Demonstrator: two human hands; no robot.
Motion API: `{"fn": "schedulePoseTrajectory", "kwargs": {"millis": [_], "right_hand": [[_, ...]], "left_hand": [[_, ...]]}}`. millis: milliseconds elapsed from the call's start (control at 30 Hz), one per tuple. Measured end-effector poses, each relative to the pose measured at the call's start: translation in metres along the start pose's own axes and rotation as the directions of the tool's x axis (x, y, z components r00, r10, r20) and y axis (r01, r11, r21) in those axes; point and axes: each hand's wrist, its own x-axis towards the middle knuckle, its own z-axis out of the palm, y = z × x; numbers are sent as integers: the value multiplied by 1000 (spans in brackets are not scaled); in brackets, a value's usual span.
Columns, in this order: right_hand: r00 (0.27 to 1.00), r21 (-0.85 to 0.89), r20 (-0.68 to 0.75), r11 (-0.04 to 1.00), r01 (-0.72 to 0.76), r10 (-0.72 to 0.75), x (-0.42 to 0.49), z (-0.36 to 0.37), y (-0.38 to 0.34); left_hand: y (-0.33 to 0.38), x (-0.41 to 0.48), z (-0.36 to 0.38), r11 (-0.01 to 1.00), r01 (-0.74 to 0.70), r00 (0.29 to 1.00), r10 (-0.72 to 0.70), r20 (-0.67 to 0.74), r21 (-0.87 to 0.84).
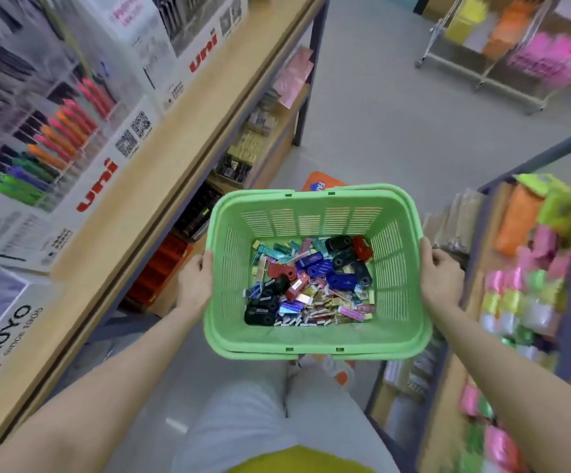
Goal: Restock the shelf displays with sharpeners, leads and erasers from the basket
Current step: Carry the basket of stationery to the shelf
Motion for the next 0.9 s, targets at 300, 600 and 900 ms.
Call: {"fn": "schedulePoseTrajectory", "kwargs": {"millis": [300, 600, 900], "right_hand": [[983, -55, 131, 989, 139, -130, 83, 31, -63], [885, -72, 414, 961, 266, -214, 143, 69, -109], [731, -24, 572, 883, 469, -372, 168, 91, -133]], "left_hand": [[29, 46, 3, 994, 111, 994, -111, -20, -20], [23, 40, 20, 937, 299, 923, -332, -193, -182], [22, -5, 53, 823, 374, 778, -529, -338, -427]]}}
